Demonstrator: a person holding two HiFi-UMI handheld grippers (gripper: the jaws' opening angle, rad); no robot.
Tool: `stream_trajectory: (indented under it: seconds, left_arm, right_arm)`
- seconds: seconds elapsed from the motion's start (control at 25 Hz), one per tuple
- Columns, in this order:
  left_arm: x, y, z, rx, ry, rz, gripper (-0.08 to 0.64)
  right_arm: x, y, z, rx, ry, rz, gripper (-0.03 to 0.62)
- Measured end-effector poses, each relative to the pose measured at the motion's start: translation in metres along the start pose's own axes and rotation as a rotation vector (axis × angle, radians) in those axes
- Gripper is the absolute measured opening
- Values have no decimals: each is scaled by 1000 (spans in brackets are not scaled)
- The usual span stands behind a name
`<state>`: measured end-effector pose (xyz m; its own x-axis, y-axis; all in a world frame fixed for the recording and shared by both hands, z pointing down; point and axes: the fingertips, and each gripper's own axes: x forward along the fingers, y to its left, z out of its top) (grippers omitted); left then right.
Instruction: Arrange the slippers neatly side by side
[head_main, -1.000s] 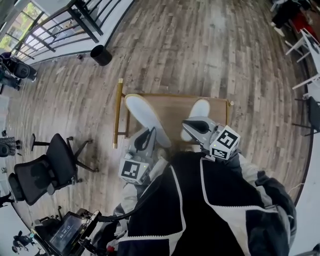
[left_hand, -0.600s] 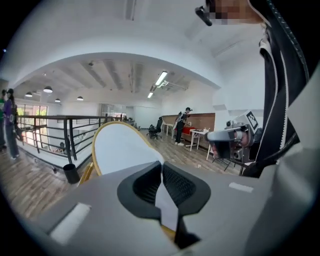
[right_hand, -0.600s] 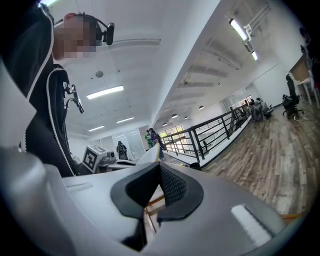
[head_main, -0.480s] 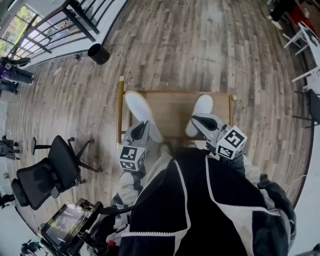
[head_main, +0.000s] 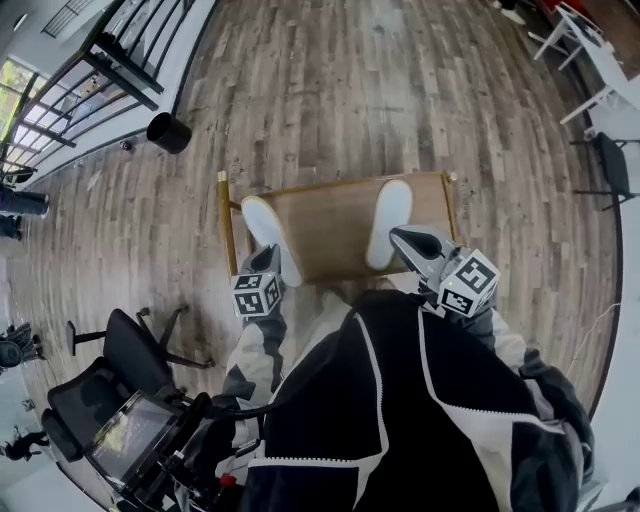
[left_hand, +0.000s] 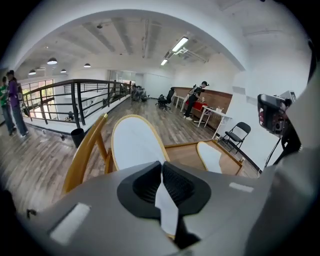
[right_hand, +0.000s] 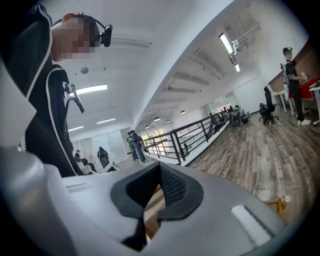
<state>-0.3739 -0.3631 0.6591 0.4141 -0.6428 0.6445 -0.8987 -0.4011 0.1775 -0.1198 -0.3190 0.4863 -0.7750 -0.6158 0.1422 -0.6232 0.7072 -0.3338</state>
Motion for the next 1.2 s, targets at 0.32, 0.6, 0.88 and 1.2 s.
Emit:
stream_trajectory:
  seconds: [0.32, 0.6, 0.88, 1.2]
  left_arm:
    - [51, 17, -30, 65, 156, -1, 26]
    - [67, 34, -44, 82, 238, 28, 28]
    - [89, 38, -66, 145, 338, 2, 28]
    - [99, 38, -76, 149, 391, -9, 29]
  right_arm:
    - [-21, -9, -7, 7, 3, -81, 5]
    - [-33, -9, -7, 13, -3, -125, 5]
    - [-34, -7, -11, 19, 9, -141, 5]
    - [-33, -6, -13, 31, 22, -127, 5]
